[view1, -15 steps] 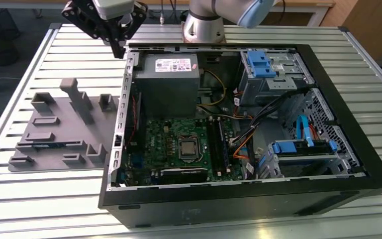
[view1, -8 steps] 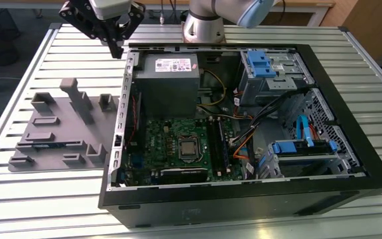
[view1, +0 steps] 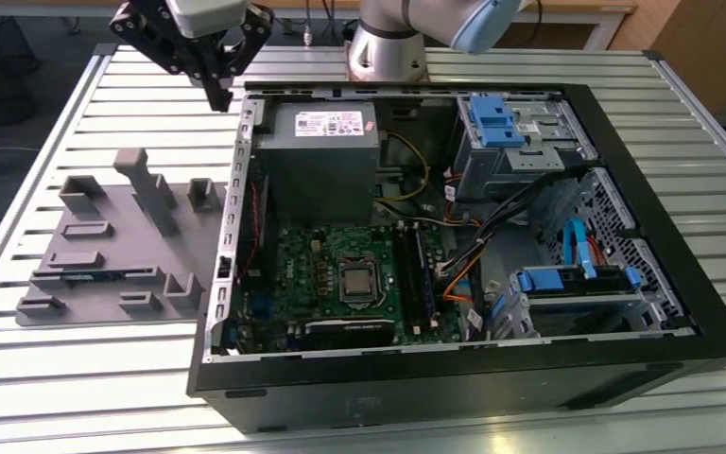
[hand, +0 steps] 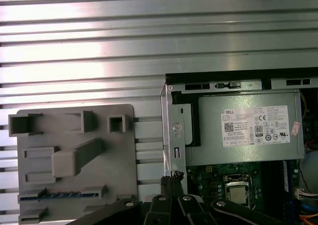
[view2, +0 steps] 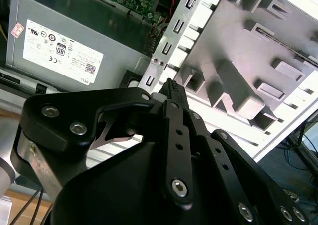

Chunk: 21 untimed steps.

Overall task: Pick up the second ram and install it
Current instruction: 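Reach for the second ram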

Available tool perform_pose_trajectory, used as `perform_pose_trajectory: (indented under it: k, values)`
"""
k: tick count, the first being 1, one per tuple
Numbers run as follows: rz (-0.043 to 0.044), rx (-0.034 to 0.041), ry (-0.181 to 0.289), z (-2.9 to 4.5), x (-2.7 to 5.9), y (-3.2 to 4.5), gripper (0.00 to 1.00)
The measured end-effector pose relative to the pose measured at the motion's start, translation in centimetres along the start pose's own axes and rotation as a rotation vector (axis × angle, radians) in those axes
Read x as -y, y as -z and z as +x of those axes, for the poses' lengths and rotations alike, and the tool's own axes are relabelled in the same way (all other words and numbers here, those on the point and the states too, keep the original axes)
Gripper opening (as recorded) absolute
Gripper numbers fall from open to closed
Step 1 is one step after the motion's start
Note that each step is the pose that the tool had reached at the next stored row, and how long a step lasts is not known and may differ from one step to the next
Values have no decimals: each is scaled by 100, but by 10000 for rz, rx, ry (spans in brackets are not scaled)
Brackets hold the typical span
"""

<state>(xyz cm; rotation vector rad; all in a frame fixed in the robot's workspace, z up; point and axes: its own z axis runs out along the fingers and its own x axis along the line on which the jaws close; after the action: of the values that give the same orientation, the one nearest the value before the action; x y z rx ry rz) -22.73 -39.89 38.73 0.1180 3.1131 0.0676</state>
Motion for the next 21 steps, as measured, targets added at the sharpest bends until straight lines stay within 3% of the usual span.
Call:
perform_pose_trajectory:
  k: [21]
  values:
    - [3,-37,-2,37,3,-15,11]
